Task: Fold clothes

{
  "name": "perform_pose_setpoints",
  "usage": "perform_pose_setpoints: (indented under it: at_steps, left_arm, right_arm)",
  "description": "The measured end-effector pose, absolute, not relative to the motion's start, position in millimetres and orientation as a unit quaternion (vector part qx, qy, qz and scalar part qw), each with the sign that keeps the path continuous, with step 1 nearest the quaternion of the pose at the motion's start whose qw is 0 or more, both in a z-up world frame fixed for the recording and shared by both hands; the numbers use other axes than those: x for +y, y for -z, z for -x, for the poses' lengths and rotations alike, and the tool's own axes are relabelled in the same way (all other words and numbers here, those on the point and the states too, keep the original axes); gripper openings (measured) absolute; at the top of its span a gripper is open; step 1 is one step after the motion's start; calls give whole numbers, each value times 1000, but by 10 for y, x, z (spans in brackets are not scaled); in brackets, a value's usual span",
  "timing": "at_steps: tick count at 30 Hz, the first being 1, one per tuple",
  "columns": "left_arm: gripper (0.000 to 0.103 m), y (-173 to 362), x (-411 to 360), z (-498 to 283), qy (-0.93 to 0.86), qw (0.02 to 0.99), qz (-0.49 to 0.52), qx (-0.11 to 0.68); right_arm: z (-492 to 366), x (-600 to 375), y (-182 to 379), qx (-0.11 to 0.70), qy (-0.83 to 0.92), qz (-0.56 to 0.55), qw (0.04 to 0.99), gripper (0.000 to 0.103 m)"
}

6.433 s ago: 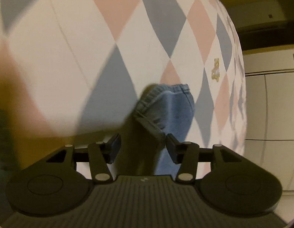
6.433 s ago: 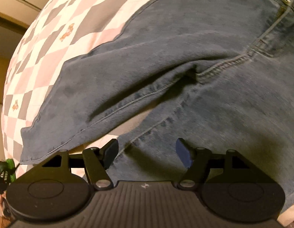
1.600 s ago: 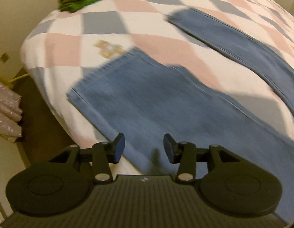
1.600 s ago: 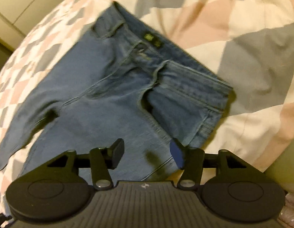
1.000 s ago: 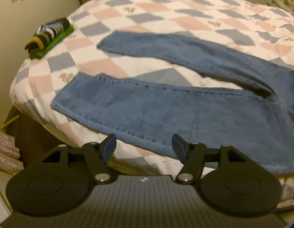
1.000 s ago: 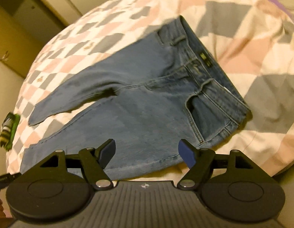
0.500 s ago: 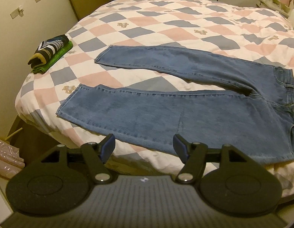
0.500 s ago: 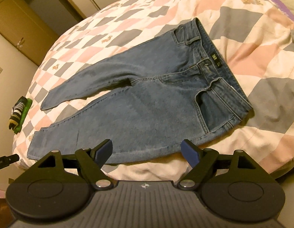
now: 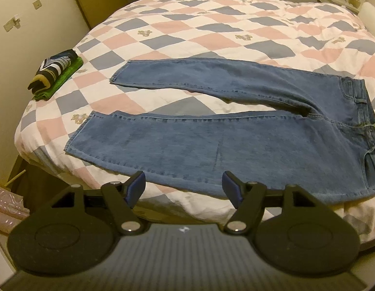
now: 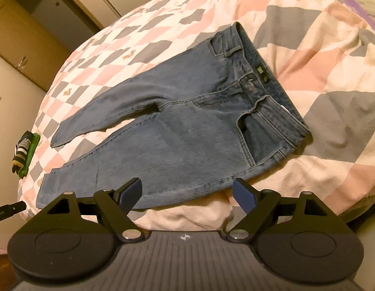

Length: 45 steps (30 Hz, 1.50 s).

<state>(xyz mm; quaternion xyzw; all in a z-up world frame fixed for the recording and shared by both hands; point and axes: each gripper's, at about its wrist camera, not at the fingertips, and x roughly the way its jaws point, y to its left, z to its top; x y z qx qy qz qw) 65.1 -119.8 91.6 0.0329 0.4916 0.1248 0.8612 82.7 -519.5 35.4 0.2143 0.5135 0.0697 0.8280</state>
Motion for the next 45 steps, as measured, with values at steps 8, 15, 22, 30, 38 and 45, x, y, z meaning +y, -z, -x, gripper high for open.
perform_pose_setpoints:
  at_steps: [8, 15, 22, 30, 38, 45]
  left_arm:
    - [68, -636, -1253, -895, -96, 846, -37, 523]
    - [67, -271, -1278, -1315, -31, 834, -30, 550]
    - [60, 70, -1318, -2259, 53, 829, -38, 555]
    - [60, 326, -1635, -3525, 151, 826, -78, 537]
    - [59, 597, -1918, -4441, 224, 813, -116, 524]
    - [53, 811, -2094, -5116, 294, 789, -157, 516]
  right_arm:
    - [-931, -5212, -159, 540, -50, -221, 811, 84]
    - [-1223, -5143, 60, 554, -45, -220, 802, 83]
    - [-1916, -5022, 191, 544, -58, -208, 811, 77]
    - [-2890, -4993, 412, 542, -41, -178, 820, 76]
    - [-3693, -5124, 577, 558, -73, -153, 813, 75]
    - [-4442, -5219, 708, 567, -144, -108, 804, 69]
